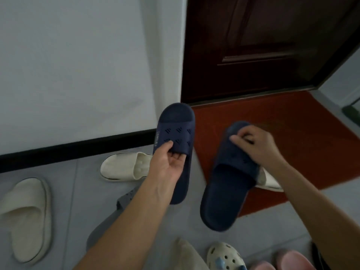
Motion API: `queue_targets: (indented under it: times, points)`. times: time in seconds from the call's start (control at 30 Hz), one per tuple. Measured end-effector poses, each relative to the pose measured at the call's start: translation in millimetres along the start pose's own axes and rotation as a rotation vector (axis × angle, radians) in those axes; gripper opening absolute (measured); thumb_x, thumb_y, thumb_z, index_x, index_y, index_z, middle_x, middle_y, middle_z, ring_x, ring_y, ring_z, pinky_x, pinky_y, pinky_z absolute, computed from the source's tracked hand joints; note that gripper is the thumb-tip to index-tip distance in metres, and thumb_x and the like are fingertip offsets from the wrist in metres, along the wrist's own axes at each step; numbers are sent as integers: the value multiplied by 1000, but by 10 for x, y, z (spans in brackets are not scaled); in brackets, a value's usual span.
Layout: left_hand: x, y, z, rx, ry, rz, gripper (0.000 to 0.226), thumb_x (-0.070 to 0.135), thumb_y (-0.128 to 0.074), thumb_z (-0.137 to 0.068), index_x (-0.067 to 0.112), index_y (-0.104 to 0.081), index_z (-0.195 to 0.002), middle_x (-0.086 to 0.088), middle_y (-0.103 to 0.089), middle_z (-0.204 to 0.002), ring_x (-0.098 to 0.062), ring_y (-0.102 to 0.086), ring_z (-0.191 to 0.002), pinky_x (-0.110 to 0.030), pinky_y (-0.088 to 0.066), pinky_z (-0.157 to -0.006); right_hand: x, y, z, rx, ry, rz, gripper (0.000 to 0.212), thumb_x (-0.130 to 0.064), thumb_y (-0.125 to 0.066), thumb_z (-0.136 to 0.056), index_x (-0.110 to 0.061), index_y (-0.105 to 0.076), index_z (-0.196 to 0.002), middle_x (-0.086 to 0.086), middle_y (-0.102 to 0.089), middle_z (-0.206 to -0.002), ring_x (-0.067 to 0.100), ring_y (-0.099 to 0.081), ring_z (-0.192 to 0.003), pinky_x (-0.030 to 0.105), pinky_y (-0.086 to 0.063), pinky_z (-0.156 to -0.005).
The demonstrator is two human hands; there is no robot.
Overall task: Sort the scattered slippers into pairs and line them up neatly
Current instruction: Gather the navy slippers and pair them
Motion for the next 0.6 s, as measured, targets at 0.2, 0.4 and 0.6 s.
queue_targets:
  times: [0.2,0.4,0.6]
  points:
    - [945,476,623,44,-183,81,26,1,-52,-90,6,-54,-115,-17,-65,-103,-28,-63,-93,-38,-53,-74,-1402,-932,-22,-238,296,110,22,-47,-62,-81,-30,-49,-77,-5,-61,-65,4,-55,-58,15,-37,-49]
    - [1179,1127,1091,75,-115,230,34,0,-52,-87,8,-59,-120,-17,-66,-110,-29,-63,-99,-40,-52,-87,-2273,-1550,470,-361,407,250,30,-44,-57,-87,-20,-45,-75,11,-59,-72,23,-55,-63,35,-42,-58]
    - [616,1428,1363,206,74,305,40,1,-55,-88,13,-55,-127,-13,-64,-118,-28,-62,-102,-44,-50,-92,-2281,-1337,969,-367,308,454,32,-45,-44,-93,-31,-36,-65,-6,-42,-50,7,-39,-42,21,-28,-47]
Point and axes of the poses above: each hand's wrist, its own z-axis away from the middle knuckle, its own y-axis out of the back of the hand, x = y × z, the point moved 9 cm from there along -z, towards the middle knuckle
